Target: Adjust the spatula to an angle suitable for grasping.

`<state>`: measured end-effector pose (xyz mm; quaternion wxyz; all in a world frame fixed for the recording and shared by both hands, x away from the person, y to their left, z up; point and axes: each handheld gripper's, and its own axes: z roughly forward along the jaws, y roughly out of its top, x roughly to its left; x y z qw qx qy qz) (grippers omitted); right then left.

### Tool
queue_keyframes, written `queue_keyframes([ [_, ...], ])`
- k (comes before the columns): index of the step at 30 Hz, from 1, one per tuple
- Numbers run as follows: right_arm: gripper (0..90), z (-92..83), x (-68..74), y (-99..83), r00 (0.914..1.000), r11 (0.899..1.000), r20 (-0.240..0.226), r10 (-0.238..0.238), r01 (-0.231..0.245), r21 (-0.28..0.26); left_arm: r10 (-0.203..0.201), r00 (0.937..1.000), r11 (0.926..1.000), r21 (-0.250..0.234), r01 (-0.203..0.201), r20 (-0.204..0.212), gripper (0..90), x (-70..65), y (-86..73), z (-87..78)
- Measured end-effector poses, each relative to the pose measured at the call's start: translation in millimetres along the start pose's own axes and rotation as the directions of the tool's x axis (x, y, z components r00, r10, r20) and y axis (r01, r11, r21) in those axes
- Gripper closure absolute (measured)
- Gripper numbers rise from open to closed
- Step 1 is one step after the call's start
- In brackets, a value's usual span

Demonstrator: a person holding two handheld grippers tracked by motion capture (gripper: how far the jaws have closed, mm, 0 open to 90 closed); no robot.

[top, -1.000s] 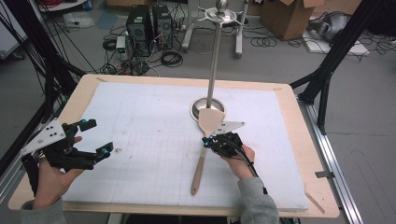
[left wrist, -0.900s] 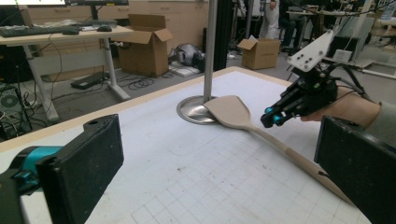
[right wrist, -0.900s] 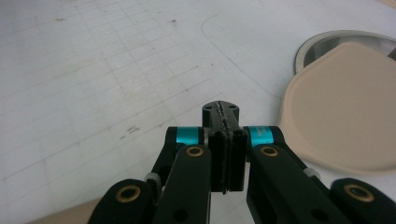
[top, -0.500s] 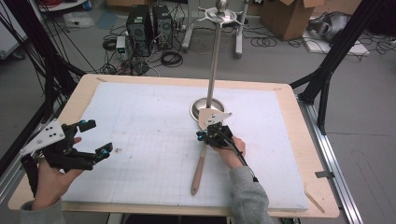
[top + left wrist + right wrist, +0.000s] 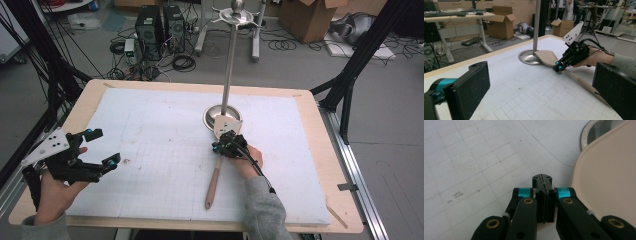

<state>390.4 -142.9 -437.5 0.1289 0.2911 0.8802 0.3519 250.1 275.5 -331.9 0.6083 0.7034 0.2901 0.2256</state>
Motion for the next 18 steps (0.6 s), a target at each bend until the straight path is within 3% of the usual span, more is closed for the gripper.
queue_keyframes([
  [5, 90.0, -3.8, -2.1, -4.1, 0.9998, 1.0, 0.001, 0.021, -0.021, -0.005, 0.001, 1.0, 1.0, 0.005, -0.001, 0.001, 1.8, -0.1, -0.5, 1.5],
  [18, 90.0, -9.6, -2.6, -7.7, 0.9991, 1.0, 0.038, 0.015, -0.016, 0.014, 0.002, 1.0, 1.0, 0.003, -0.002, 0.002, 1.8, 0.1, 0.4, 0.0],
])
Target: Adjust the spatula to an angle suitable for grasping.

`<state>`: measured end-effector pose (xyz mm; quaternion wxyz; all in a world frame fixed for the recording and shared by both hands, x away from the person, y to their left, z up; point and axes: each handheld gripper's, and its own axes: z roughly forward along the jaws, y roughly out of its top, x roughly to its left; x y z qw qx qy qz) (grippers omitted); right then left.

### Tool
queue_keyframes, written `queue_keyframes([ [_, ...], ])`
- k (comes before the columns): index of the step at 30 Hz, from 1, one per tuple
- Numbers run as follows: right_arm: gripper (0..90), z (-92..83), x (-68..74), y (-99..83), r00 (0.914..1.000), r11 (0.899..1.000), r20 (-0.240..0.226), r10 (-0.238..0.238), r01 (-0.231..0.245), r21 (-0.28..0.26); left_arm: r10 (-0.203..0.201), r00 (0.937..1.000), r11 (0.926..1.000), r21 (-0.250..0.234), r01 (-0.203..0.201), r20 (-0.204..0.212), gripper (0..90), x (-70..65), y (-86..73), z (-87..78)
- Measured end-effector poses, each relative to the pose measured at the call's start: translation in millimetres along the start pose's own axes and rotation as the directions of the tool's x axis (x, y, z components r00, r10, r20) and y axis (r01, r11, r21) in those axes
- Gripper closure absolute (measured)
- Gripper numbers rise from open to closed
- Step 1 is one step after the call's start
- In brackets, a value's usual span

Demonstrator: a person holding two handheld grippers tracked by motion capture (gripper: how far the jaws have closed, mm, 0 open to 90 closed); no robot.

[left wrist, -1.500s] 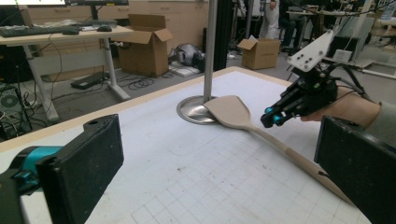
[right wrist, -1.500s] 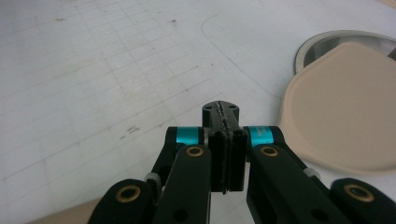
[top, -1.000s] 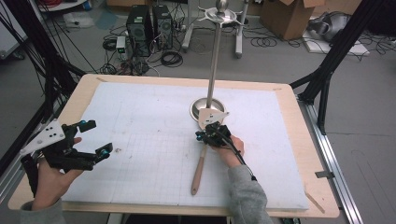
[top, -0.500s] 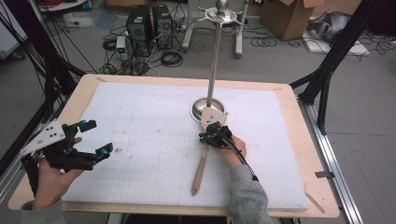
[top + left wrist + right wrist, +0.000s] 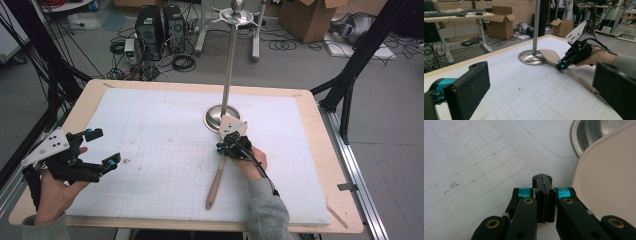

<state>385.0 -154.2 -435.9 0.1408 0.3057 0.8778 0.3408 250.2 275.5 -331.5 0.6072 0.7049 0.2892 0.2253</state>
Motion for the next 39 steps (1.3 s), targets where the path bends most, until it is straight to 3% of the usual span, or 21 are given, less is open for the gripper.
queue_keyframes([
  [9, 90.0, -8.1, -7.5, -7.8, 0.9996, 1.0, 0.027, 0.005, -0.006, 0.013, 0.0, 1.0, 1.0, -0.002, 0.0, 0.0, 1.8, -0.3, 0.2, 0.7],
  [39, 90.0, -49.5, -37.1, -53.3, 0.9895, 0.994, 0.092, 0.111, -0.112, 0.003, 0.005, 0.9998, 0.9999, 0.009, -0.005, 0.021, 1.8, -3.4, 0.4, 12.0],
])
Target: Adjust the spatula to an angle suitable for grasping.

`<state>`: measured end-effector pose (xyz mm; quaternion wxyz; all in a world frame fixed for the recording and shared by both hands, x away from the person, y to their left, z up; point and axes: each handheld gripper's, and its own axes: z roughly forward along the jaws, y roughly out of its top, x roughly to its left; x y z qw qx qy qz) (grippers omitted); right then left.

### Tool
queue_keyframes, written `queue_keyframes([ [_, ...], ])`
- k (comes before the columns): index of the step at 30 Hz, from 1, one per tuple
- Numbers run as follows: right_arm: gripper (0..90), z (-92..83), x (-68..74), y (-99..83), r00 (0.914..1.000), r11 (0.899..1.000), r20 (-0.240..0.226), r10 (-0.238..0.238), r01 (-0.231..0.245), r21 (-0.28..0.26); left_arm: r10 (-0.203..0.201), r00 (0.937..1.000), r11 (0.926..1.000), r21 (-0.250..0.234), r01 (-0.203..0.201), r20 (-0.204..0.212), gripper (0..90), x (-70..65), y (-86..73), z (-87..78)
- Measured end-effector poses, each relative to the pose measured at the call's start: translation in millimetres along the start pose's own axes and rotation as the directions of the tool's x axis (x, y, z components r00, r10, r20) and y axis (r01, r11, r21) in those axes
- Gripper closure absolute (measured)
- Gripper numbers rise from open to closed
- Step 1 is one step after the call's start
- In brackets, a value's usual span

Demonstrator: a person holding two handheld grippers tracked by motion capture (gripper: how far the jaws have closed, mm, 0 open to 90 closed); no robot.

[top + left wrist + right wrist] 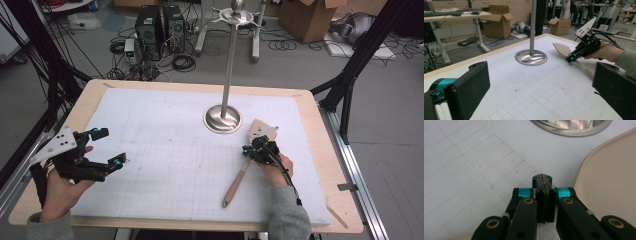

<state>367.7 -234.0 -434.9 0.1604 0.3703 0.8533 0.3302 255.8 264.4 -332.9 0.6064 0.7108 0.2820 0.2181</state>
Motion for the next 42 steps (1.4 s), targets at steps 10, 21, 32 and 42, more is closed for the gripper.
queue_keyframes([
  [10, 90.0, -14.0, -12.1, -17.6, 0.9988, 0.999, 0.018, 0.046, -0.045, -0.01, 0.003, 1.0, 1.0, 0.0, -0.003, 0.009, 1.8, -1.1, 0.7, 4.7],
  [21, 90.0, -20.9, -19.4, -27.4, 0.9979, 0.998, 0.015, 0.064, -0.063, -0.021, 0.005, 0.9998, 1.0, 0.004, -0.005, 0.017, 1.8, -2.3, 1.3, 9.9],
  [32, 90.0, -62.6, -10.4, -40.9, 0.9982, 0.988, -0.06, 0.002, -0.011, -0.151, 0.006, 0.9997, 0.9999, 0.014, -0.007, 0.024, 1.8, -2.8, 0.6, 14.5],
  [42, 90.0, -76.8, 26.1, -67.3, 0.9807, 0.978, -0.163, -0.107, 0.074, -0.197, 0.009, 0.9994, 0.9997, 0.021, -0.01, 0.032, 1.8, -4.9, 0.3, 19.3],
])
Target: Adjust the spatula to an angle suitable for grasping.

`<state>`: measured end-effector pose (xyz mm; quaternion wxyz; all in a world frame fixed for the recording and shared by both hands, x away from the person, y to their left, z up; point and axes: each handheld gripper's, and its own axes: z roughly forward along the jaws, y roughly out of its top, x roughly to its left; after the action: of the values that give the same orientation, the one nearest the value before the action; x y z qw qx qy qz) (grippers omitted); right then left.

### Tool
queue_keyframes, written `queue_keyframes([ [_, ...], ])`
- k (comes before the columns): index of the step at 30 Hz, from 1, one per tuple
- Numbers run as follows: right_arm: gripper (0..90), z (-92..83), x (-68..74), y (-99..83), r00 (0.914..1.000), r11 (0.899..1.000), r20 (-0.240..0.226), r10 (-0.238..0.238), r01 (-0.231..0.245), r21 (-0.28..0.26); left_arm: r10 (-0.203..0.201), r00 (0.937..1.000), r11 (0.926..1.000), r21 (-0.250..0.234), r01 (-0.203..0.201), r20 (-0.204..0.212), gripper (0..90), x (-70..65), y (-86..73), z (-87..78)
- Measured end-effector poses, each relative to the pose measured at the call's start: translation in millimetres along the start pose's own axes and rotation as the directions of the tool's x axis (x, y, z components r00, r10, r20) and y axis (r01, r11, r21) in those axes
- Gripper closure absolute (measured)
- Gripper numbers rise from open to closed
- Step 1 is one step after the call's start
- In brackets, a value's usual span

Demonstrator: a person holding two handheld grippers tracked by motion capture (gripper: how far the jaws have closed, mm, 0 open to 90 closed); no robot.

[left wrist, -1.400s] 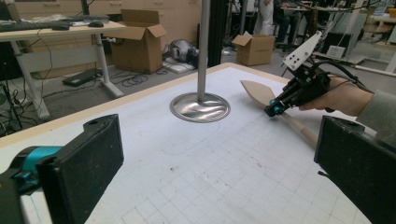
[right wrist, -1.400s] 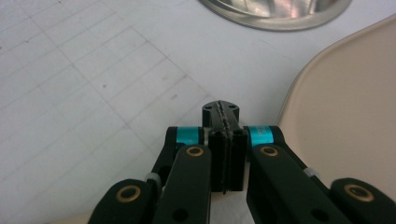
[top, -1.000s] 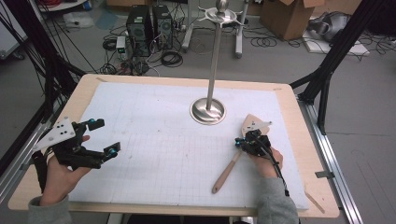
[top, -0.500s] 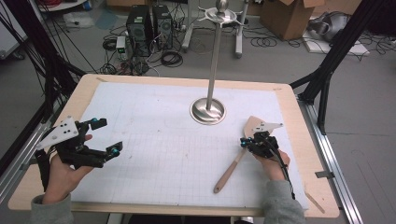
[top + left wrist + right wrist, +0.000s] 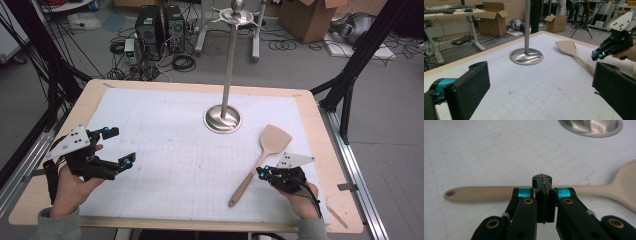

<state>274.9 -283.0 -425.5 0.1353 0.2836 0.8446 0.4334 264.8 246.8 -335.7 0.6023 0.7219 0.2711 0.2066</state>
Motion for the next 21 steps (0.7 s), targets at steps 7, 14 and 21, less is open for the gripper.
queue_keyframes([
  [7, 90.0, 4.6, 11.2, -8.0, 0.9997, 1.0, -0.023, -0.007, 0.007, 0.015, -0.001, 1.0, 1.0, -0.005, 0.001, -0.002, 1.8, 0.8, 0.4, -1.5],
  [14, 90.0, 10.1, 18.4, -14.6, 0.9987, 0.999, -0.044, -0.024, 0.026, 0.046, -0.001, 1.0, 1.0, -0.009, 0.001, -0.009, 1.8, 0.7, 0.9, -3.4],
  [21, 90.0, 13.6, 22.8, -14.8, 0.9979, 0.997, -0.052, -0.039, 0.042, 0.066, -0.002, 0.9999, 0.9999, -0.01, 0.002, -0.01, 1.8, 0.6, 0.6, -3.7],
])
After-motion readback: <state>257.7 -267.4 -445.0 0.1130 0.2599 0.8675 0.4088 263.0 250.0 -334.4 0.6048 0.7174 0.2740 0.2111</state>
